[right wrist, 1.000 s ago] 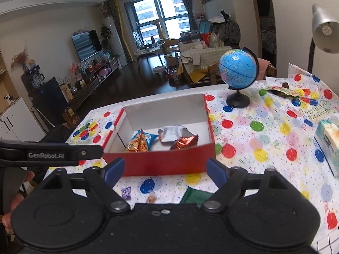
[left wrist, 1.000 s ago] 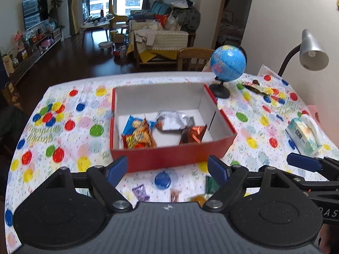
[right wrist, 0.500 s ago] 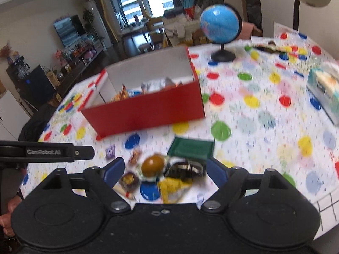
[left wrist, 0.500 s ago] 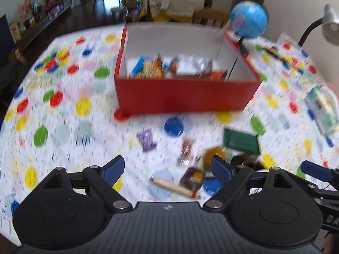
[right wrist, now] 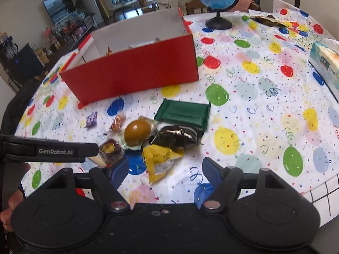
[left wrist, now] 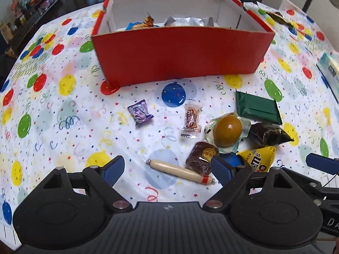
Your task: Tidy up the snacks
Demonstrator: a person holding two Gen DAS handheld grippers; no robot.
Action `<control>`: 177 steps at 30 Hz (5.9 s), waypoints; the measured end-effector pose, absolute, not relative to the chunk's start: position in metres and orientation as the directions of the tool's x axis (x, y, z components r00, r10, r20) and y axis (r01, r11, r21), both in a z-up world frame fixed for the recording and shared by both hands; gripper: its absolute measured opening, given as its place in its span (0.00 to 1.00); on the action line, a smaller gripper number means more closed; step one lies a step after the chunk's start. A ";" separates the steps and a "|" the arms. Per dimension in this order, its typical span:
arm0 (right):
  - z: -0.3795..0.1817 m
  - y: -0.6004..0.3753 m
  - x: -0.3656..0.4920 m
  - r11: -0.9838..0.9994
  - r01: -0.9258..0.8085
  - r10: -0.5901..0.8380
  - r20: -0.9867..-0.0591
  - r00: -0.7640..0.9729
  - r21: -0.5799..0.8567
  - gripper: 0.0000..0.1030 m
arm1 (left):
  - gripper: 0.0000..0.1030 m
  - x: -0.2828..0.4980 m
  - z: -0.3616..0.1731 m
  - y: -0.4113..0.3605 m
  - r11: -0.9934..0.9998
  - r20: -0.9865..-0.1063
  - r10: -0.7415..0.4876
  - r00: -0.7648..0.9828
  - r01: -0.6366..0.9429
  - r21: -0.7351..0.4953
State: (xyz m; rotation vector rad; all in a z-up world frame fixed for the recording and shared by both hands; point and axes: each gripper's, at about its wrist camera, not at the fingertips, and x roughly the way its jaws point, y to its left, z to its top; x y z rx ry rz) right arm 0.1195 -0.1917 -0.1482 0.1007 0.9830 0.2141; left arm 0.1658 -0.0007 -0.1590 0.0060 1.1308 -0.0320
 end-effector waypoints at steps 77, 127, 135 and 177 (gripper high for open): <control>-0.048 -0.180 0.138 0.964 -0.237 0.262 -0.580 0.772 0.121 0.26 | 0.34 0.178 -0.042 0.012 0.982 -0.759 -0.177 0.626 0.060 -0.180; -0.121 -0.174 0.163 0.982 -0.147 0.186 -0.711 0.678 0.117 0.27 | 0.67 0.275 -0.165 0.012 0.994 -0.900 -0.111 0.421 0.041 -0.104; -0.129 -0.171 0.166 0.985 -0.144 0.170 -0.728 0.664 0.099 0.27 | 0.66 0.282 -0.177 0.003 0.995 -0.898 -0.089 0.432 0.080 -0.060; -0.064 -0.192 0.162 0.967 -0.169 0.251 -0.588 0.769 0.192 0.27 | 0.29 0.218 -0.050 0.024 0.987 -0.767 -0.148 0.625 0.046 -0.154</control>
